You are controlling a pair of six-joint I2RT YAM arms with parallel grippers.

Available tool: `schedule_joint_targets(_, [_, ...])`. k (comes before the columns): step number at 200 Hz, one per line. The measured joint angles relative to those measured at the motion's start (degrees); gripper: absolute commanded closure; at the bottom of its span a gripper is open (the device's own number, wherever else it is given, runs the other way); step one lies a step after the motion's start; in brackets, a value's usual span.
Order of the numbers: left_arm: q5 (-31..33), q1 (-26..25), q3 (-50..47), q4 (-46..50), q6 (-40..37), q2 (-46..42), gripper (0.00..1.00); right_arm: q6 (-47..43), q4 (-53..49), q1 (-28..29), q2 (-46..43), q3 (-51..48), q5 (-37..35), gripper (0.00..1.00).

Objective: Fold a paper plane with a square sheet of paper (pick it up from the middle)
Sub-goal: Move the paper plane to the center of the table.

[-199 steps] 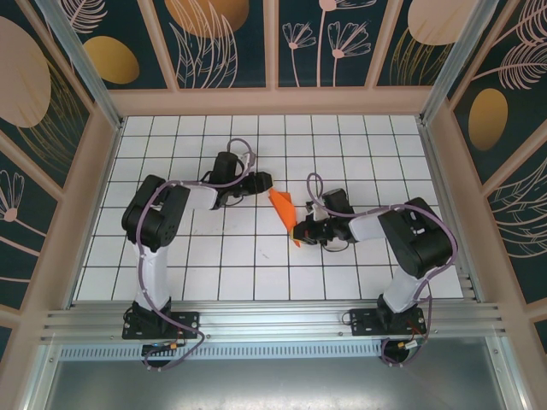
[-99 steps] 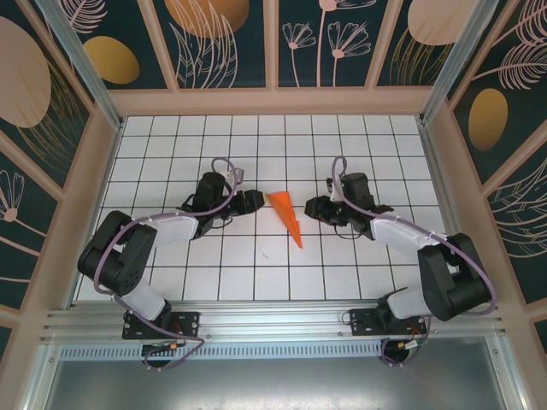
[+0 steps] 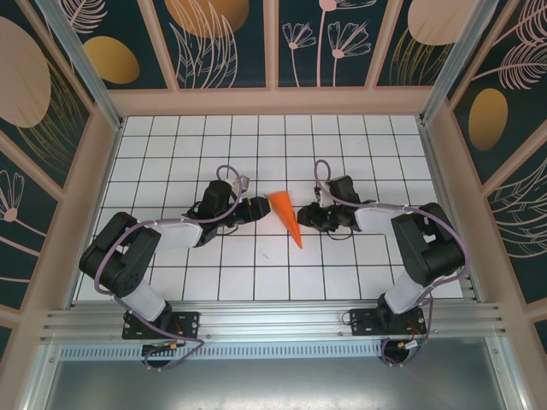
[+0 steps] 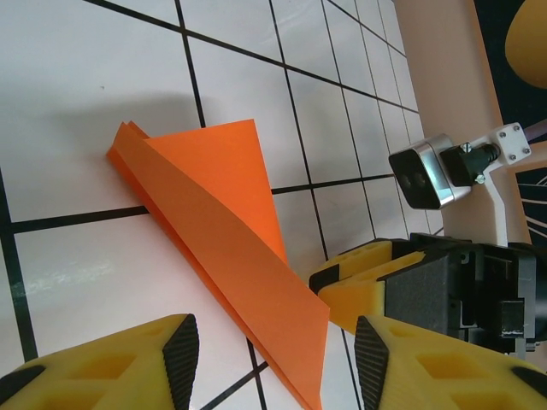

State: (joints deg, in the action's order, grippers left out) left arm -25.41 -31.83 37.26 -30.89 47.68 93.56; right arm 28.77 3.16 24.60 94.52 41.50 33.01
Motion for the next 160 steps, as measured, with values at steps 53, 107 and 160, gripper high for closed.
schedule_joint_targets(53, [-0.07, 0.0, 0.2, -0.04, 0.02, 0.81, 0.46, -1.51, 0.0, 2.03, 2.8, 1.64, 1.49, 0.62])
schedule_joint_targets(107, [0.22, 0.0, 0.31, -0.07, 0.04, 0.9, 0.46, -3.19, -2.69, 6.1, 3.19, 5.31, -2.12, 0.72])
schedule_joint_targets(160, [5.22, -0.07, -0.87, 0.04, 0.55, -1.55, 0.46, -4.92, -10.58, 13.9, 7.76, 13.0, -14.29, 0.74])
